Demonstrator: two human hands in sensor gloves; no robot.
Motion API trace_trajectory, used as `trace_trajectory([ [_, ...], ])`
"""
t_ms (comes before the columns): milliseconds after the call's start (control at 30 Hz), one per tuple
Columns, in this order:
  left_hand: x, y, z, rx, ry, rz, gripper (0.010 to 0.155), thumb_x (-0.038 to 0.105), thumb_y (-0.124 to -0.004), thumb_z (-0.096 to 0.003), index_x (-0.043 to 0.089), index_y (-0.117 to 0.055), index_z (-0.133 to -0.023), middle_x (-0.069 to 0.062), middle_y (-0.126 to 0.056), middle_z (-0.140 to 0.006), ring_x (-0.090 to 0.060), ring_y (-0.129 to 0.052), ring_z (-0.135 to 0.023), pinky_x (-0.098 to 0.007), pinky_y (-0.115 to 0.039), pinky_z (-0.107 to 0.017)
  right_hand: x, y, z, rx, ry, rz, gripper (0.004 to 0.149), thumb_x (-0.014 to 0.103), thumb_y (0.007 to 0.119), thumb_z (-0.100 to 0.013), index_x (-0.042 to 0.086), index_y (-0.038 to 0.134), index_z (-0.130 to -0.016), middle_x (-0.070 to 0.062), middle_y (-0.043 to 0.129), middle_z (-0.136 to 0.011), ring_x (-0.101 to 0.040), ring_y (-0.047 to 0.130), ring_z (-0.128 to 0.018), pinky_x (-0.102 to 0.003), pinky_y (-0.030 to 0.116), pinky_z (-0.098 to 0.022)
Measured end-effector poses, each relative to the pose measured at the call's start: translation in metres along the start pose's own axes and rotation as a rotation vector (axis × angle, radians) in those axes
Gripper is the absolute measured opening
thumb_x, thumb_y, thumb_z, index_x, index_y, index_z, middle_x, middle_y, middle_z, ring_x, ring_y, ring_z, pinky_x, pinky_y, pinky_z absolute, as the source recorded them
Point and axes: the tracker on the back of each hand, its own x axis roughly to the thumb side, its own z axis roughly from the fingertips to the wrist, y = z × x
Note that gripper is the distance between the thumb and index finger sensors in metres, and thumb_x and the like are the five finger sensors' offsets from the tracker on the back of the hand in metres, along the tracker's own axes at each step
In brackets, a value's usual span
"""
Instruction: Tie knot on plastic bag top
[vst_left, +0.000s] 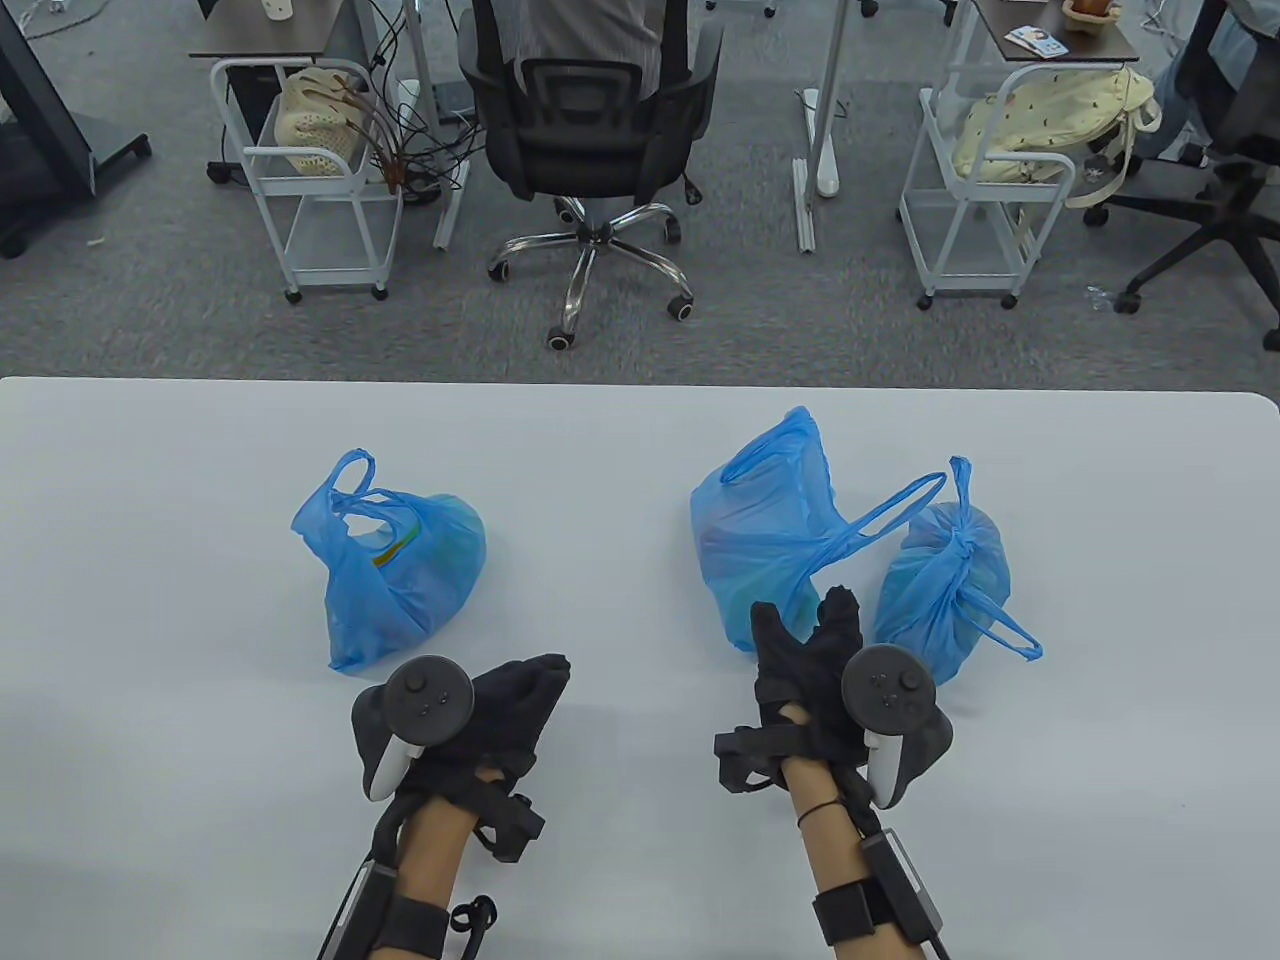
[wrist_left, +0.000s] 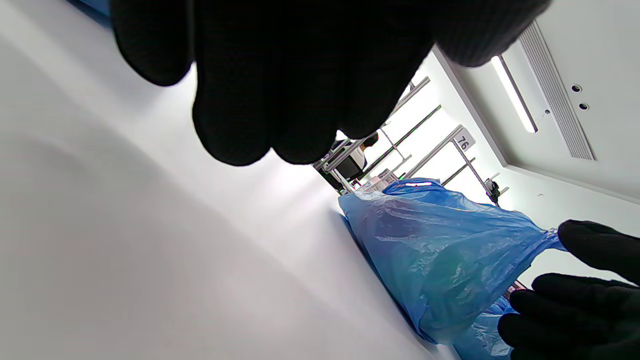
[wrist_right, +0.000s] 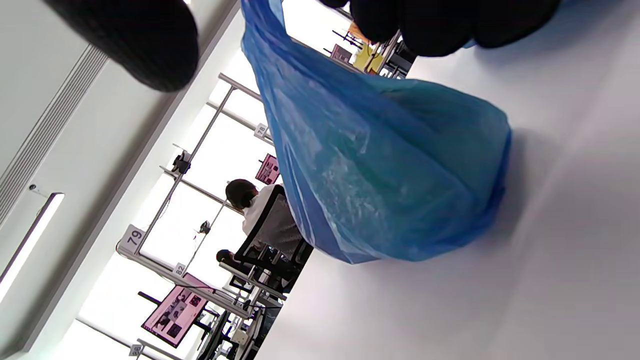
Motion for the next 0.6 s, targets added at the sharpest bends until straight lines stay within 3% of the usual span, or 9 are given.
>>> trace_trajectory([
  [167, 0.001, -0.001, 0.0, -0.01, -0.001, 0.003, 0.056, 0.056, -0.061, -0.0497, 0.025, -0.089, -0.087, -0.006, -0.103, -0.084, -0.033, -0.103, -0.073, -0.06, -0.07, -0.065, -0.006, 0.008, -0.017, -0.075, 0.018, -0.161, 0.088, 0.048, 0.084, -0.051, -0.006, 0.037, -0.102, -0.033, 0.05, -0.1, -0.059, 0.055, -0.093, -0.07, 0.051, -0.059],
  [333, 0.004, -0.003, -0.001, -0.03, -0.008, -0.001, 0.056, 0.056, -0.061, -0.0498, 0.026, -0.089, -0.087, -0.006, -0.103, -0.085, -0.033, -0.102, -0.073, -0.06, -0.07, -0.065, -0.003, 0.011, -0.036, -0.14, 0.036, -0.214, 0.082, 0.043, 0.088, -0.049, -0.002, 0.044, -0.102, -0.027, 0.061, -0.098, -0.054, 0.061, -0.093, -0.069, 0.05, -0.059],
  [400, 0.005, -0.004, -0.001, -0.038, -0.011, -0.005, 0.056, 0.056, -0.06, -0.0499, 0.026, -0.089, -0.087, -0.006, -0.103, -0.085, -0.033, -0.102, -0.073, -0.06, -0.07, -0.065, 0.0, 0.01, -0.044, -0.179, 0.037, -0.215, 0.078, 0.04, 0.09, -0.048, -0.001, 0.049, -0.101, -0.024, 0.067, -0.095, -0.053, 0.063, -0.092, -0.072, 0.042, -0.058],
  [600, 0.004, -0.007, -0.004, -0.057, -0.008, -0.011, 0.056, 0.056, -0.06, -0.05, 0.026, -0.089, -0.088, -0.006, -0.103, -0.085, -0.033, -0.102, -0.073, -0.06, -0.069, -0.066, -0.009, 0.008, -0.054, -0.188, 0.029, -0.276, 0.056, 0.029, 0.092, -0.047, 0.007, 0.069, -0.093, -0.012, 0.089, -0.077, -0.042, 0.085, -0.079, -0.07, 0.057, -0.056],
])
